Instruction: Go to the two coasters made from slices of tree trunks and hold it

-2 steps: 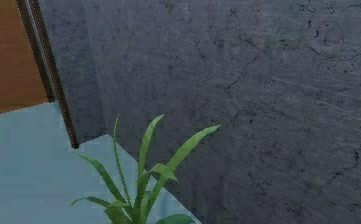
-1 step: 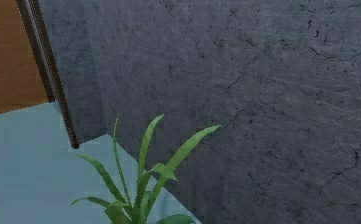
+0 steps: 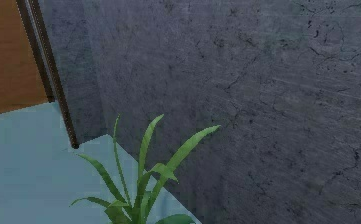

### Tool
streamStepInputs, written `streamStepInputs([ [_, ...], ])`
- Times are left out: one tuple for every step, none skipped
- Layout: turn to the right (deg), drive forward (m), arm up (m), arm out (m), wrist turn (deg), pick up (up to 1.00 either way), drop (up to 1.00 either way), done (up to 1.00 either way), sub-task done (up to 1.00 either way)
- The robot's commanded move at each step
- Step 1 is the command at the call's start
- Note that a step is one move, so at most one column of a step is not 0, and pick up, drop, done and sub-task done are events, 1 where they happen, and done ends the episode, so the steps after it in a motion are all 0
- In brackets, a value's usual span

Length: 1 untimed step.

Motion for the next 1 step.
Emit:
streamStepInputs([
  [0.0, 0.00, 0.00, 0.00, 45.0, 0.00, 0.00, 0.00, 0.00],
])
